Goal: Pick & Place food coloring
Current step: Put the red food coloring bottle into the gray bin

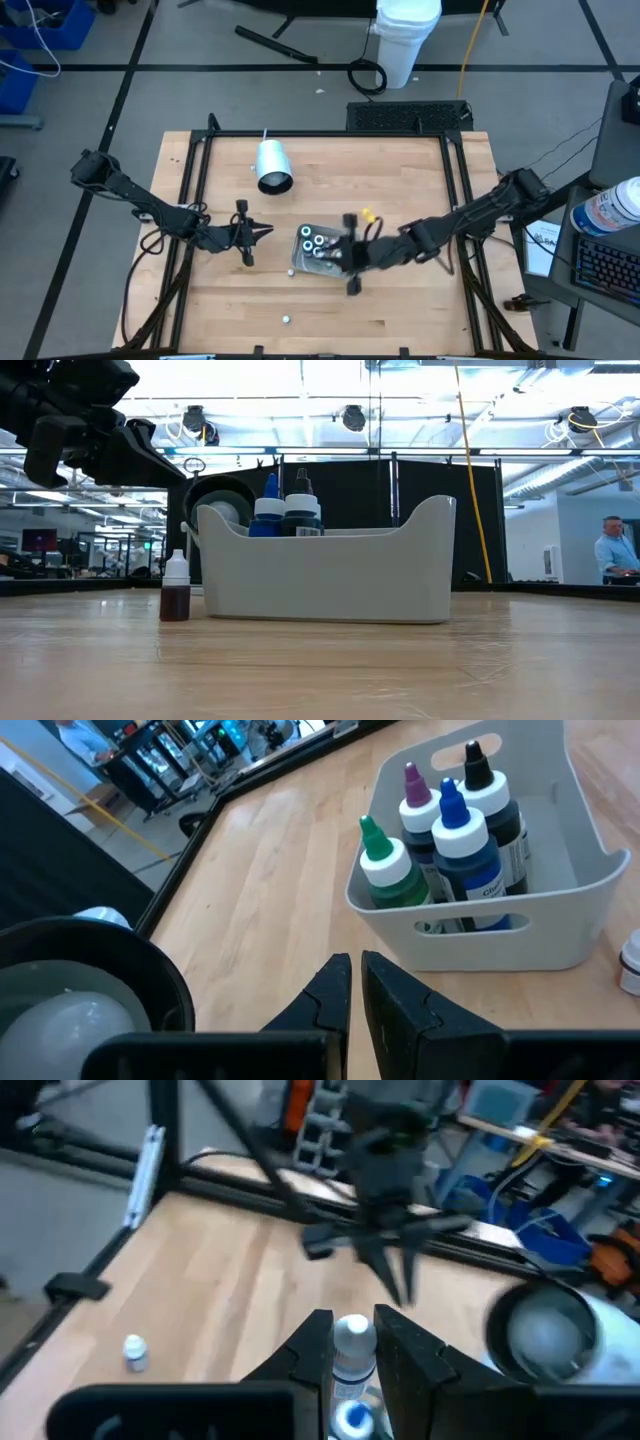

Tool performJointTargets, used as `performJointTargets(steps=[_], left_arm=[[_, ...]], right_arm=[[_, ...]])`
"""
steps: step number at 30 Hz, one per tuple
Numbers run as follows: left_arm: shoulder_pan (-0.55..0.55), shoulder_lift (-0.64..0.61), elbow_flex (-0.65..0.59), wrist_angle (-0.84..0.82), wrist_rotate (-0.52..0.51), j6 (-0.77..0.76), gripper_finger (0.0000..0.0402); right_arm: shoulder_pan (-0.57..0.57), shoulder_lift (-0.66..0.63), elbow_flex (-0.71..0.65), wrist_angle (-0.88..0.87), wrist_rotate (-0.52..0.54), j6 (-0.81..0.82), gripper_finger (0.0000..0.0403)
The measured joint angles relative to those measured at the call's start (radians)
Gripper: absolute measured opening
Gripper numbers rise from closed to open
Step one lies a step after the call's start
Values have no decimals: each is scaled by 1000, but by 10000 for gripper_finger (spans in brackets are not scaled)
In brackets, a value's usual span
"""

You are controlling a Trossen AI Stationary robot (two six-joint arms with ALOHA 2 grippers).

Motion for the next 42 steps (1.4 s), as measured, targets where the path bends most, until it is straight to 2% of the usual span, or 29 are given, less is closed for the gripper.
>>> performJointTargets(steps=[7,11,14,18,24,29,42], left_arm=[[0,0,0,-4,0,-27,37],[0,0,0,-5,0,-45,37],[0,0,0,-5,0,-54,37],[0,0,0,-5,0,-58,37],[0,0,0,-5,0,-58,37],[0,0,0,-5,0,-58,37],[0,0,0,-5,0,-53,37]], right_arm=[[-79,-192,-354,311,28,147,48],[-101,-225,-504,424,33,214,47],[-103,-225,-570,449,76,266,47],[-95,-185,-591,470,83,336,47],[-57,-81,-590,612,87,311,46],[-42,15,-589,667,185,299,46],[-57,72,-589,692,234,368,45]])
